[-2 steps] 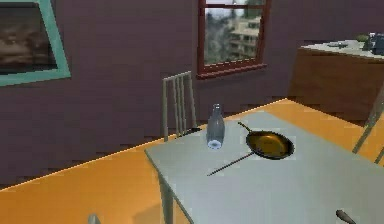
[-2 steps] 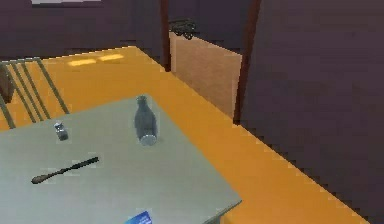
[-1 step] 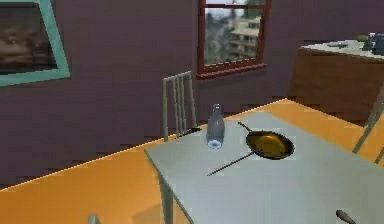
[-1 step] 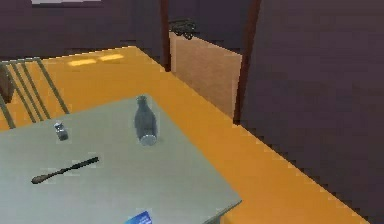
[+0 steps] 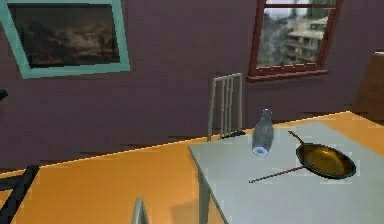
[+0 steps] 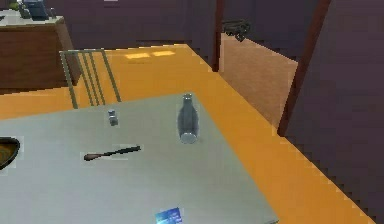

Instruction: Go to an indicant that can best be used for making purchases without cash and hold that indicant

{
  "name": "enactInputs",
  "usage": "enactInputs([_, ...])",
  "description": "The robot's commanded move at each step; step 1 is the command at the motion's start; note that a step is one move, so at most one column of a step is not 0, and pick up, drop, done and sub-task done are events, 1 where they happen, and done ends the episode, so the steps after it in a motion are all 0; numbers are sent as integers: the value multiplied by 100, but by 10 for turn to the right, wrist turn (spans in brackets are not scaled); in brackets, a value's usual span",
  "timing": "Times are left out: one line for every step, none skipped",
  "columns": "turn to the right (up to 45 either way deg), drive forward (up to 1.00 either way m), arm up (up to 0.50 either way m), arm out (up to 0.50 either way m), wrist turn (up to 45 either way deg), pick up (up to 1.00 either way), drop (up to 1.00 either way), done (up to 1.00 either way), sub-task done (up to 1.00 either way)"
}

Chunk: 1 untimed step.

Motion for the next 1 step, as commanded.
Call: enactInputs([0,0,50,0,0,0,0,0,0])
